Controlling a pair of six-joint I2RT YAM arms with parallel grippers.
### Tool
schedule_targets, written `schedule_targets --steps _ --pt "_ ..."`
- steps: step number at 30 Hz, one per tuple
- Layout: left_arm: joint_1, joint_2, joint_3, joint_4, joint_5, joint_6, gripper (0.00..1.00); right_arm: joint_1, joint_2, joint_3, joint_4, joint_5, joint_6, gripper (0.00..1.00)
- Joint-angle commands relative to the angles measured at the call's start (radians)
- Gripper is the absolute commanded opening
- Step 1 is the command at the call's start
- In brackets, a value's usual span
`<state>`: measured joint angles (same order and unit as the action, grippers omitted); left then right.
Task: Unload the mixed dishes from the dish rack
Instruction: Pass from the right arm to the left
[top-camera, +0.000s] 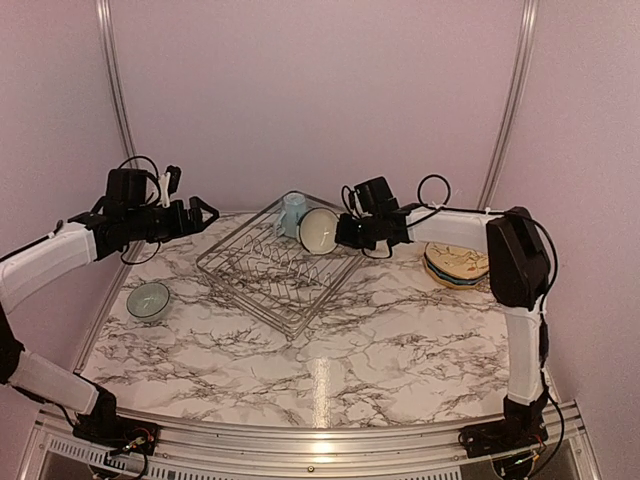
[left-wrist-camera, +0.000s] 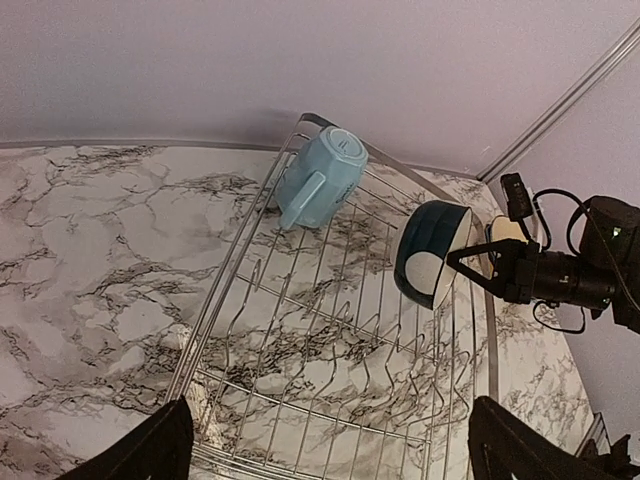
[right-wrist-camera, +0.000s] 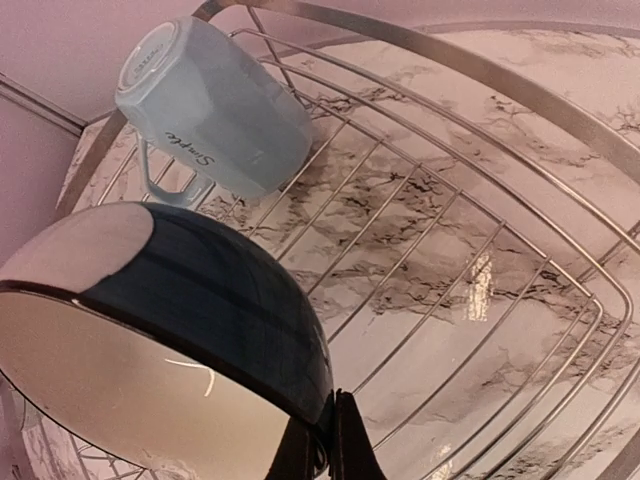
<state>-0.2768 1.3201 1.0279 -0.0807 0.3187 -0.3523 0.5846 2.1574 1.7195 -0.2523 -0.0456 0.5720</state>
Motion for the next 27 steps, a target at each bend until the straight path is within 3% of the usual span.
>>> schedule_targets --steps 1,6,8,10,15,16,19,23,27 --pt "-0.04 0.031 0.101 -0.092 -0.017 0.004 0.98 -0.003 -0.125 -0.077 0.3 -0.244 0.169 0.0" --pt "-0.131 0.043 0.165 -0.136 0.073 -0.108 0.96 -0.006 -0.177 -0.21 0.503 -0.359 0.242 0.0" --pt "-0.187 0.022 0.155 -0.109 0.044 -0.174 0.95 -0.005 -0.191 -0.224 0.512 -0.362 0.237 0.0" --pt "-0.264 0.012 0.18 -0.139 -0.114 -0.196 0.91 -0.003 -0.211 -0.24 0.512 -0.342 0.227 0.0" --pt "-0.545 0.107 0.35 -0.346 -0.913 -0.157 0.86 0.024 -0.261 -0.284 0.45 -0.17 0.173 0.0" --pt "-0.574 0.128 0.369 -0.344 -0.979 -0.138 0.86 0.032 -0.268 -0.289 0.438 -0.14 0.167 0.0" --pt "-0.636 0.21 0.44 -0.342 -1.1 -0.084 0.86 0.061 -0.291 -0.299 0.41 -0.036 0.149 0.0" --pt "-0.694 0.311 0.537 -0.331 -1.135 -0.034 0.87 0.112 -0.309 -0.284 0.346 0.15 0.129 0.0" --pt "-0.724 0.397 0.628 -0.335 -1.144 0.002 0.87 0.142 -0.329 -0.278 0.323 0.229 0.12 0.0"
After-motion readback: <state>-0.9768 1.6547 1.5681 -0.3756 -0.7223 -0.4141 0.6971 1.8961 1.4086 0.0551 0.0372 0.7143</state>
